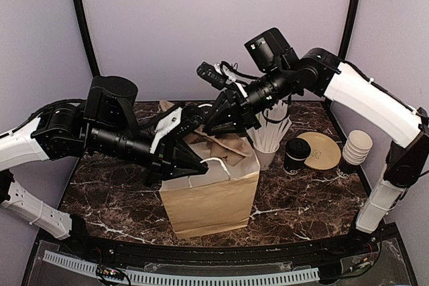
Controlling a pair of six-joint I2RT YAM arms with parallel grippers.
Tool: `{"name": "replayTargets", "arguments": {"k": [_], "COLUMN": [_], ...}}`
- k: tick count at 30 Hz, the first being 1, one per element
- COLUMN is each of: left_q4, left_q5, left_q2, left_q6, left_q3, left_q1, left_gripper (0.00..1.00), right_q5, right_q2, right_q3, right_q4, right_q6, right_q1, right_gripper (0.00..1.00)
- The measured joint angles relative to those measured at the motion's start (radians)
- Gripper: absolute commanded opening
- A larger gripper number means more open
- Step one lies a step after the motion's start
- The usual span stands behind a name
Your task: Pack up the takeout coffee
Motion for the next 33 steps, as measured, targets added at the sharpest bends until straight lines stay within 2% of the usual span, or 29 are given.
{"name": "replayTargets", "arguments": {"k": [13,23,27,33], "left_q4": [-0.025,-0.017,-0.007,0.016], "left_q5": [-0.002,-0.002,-0.003,-0.018], "left_q2": [-0.013,-0.054,-0.056,-0.073], "left_q6": [-0.001,-0.002,-0.005,-0.007], "left_q3": [0.000,0.000,-0.004,-0.017], "left_q1": [-0.005,-0.005,-0.005,-0.005], "left_gripper": [0.10,0.12,0.18,0.42], "right_q5": [-0.051,0.039,0.104,0.193], "right_q2": [0.000,-0.032,-0.049,-0.051], "right_q3": [-0.156,-0.225,-0.226,-0.226], "right_q4": [0.082,0.061,0.051,0.040], "right_q6": [-0.005,-0.042,-0.055,-0.091], "right_q1": [0.000,0.003,0.019,0.060], "right_gripper": [0.25,0.25,0.25,0.25]}}
